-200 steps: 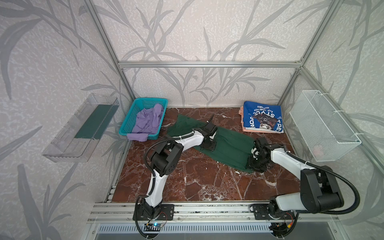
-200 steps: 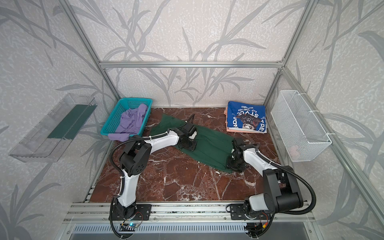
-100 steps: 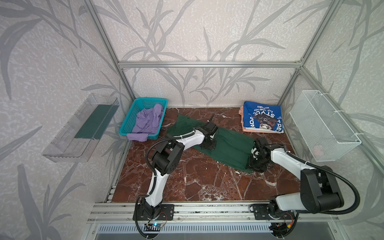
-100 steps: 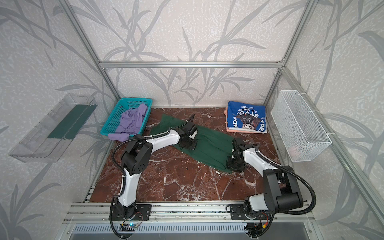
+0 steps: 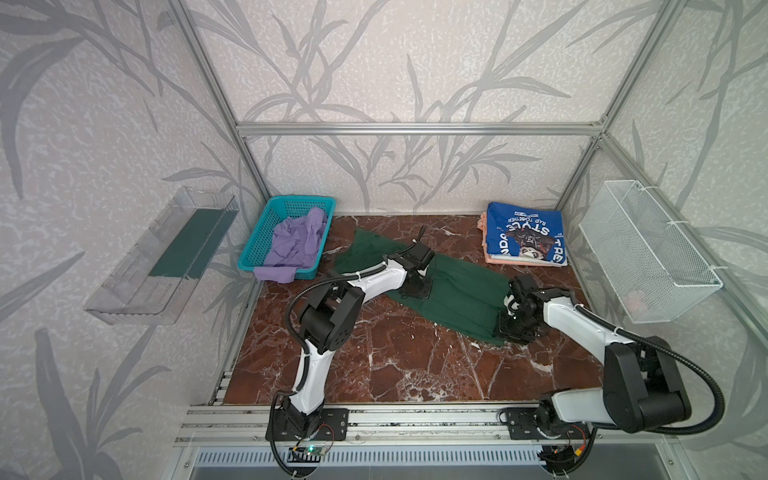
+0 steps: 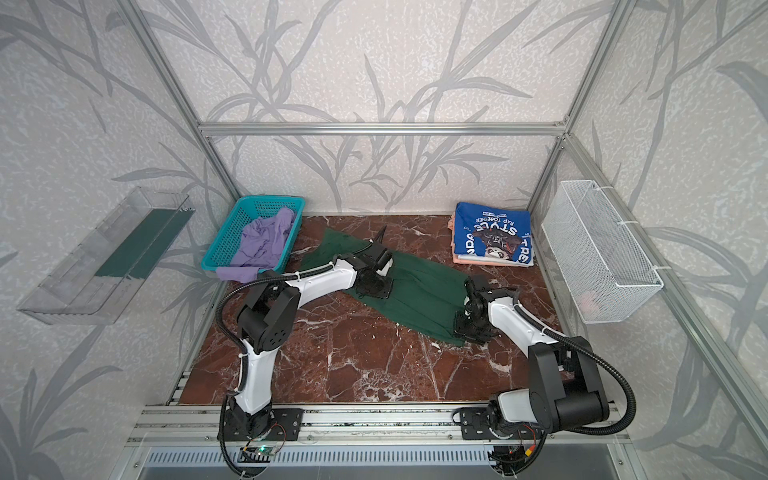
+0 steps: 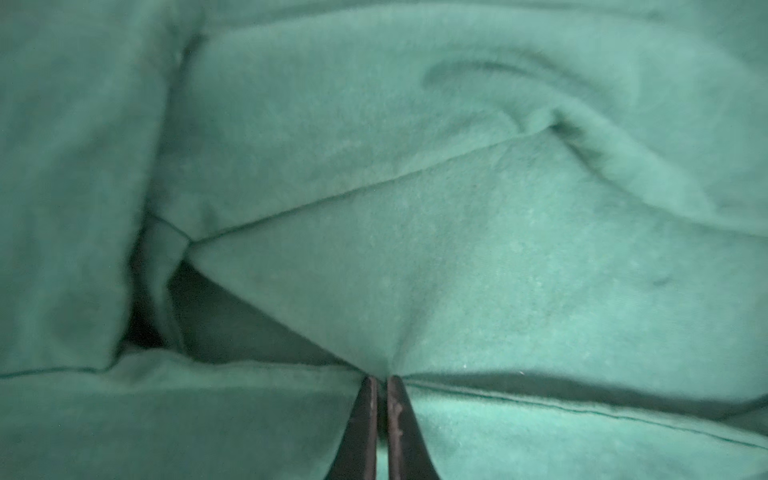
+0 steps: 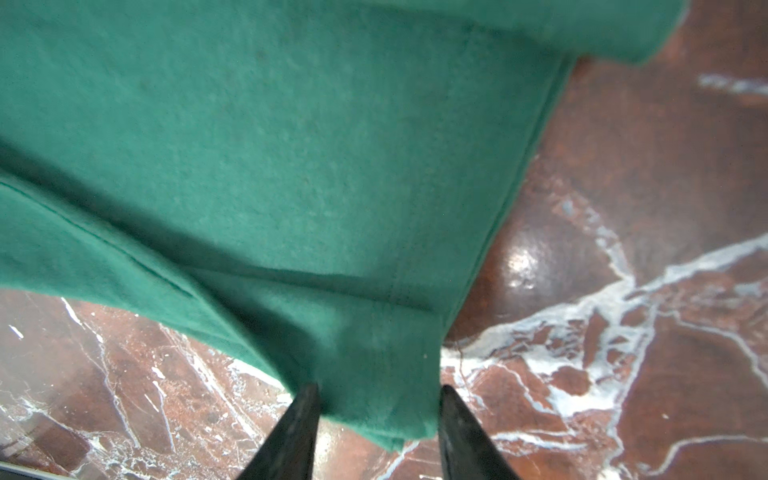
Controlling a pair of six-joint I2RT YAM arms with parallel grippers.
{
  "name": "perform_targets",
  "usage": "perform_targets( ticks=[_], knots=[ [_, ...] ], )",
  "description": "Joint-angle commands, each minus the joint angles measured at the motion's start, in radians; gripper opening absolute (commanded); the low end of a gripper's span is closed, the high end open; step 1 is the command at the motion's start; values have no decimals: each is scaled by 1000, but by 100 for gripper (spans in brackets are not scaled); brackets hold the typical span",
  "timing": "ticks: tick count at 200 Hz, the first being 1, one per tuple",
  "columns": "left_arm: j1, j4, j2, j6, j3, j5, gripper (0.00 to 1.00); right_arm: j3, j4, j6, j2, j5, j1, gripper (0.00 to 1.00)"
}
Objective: Fold and stack the t-shirts
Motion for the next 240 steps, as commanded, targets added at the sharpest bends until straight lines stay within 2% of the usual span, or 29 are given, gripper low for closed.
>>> perform_targets(
  ticks=[1, 53, 100, 185, 240],
  knots=[
    [1, 13, -64, -17, -20, 20, 9, 22, -29, -8, -18, 11, -4, 47],
    [7, 25, -75, -30, -28, 32, 7, 26, -18, -5, -4, 33, -5, 47],
    [18, 26, -74, -31, -24, 36, 7, 41, -19, -5, -1, 51, -5, 35],
    [23, 32, -80, -34, -32, 41, 7, 51, -3, 1, 14, 45, -5, 0],
    [31, 50, -94, -42, -52, 31, 6, 83, -26, 7, 13, 69, -5, 0]
  ],
)
